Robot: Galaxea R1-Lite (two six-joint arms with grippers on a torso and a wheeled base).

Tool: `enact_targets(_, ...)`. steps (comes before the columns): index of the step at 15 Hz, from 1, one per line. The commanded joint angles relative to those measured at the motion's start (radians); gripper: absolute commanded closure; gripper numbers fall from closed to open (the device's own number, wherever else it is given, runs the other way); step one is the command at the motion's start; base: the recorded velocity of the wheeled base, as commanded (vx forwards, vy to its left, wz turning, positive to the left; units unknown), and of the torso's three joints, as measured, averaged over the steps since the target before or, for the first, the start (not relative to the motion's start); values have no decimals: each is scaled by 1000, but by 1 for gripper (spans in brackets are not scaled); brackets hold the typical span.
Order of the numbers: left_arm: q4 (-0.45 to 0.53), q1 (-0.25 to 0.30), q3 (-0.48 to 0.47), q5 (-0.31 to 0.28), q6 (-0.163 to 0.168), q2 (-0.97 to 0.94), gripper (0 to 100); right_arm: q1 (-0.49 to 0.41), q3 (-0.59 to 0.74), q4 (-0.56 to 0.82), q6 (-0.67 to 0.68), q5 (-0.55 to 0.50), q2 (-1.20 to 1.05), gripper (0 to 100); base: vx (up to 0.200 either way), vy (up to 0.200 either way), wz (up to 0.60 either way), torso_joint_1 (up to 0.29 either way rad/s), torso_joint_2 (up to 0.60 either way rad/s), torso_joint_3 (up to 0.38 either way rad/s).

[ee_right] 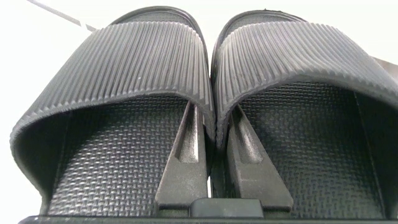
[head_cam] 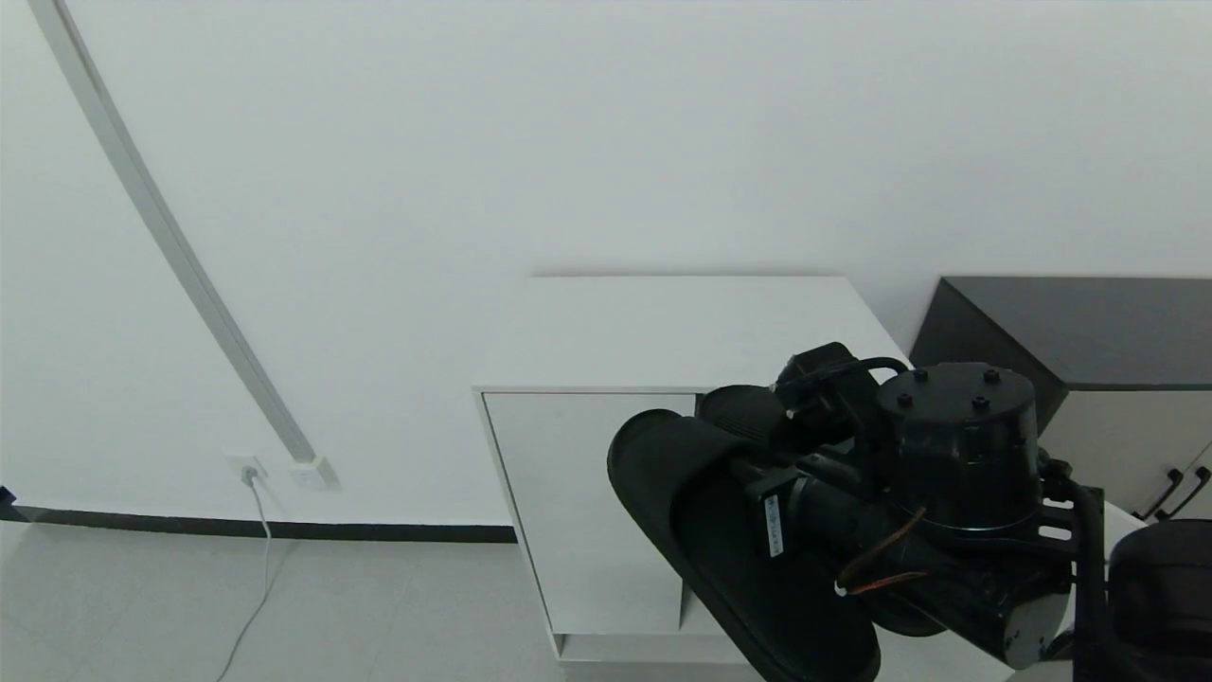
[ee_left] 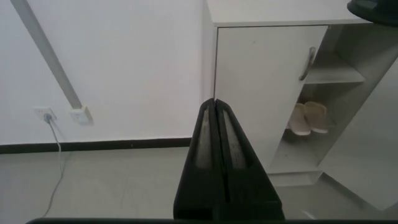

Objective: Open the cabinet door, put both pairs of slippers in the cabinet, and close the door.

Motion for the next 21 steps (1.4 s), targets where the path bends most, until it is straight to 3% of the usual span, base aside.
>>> enact_targets(1, 0, 0, 0, 0, 0, 1, 100, 1, 1, 0, -1, 0, 4, 100, 0, -200, 0, 2, 7, -2)
enact_targets(5, 0, 0, 0, 0, -2, 1, 100, 1, 9, -8, -1, 0, 4, 100, 0, -200, 0, 2, 1, 1)
enact_targets(21, 0, 0, 0, 0, -5, 1, 100, -12, 26, -50, -21, 0, 21, 100, 0, 0, 0, 0, 0, 0)
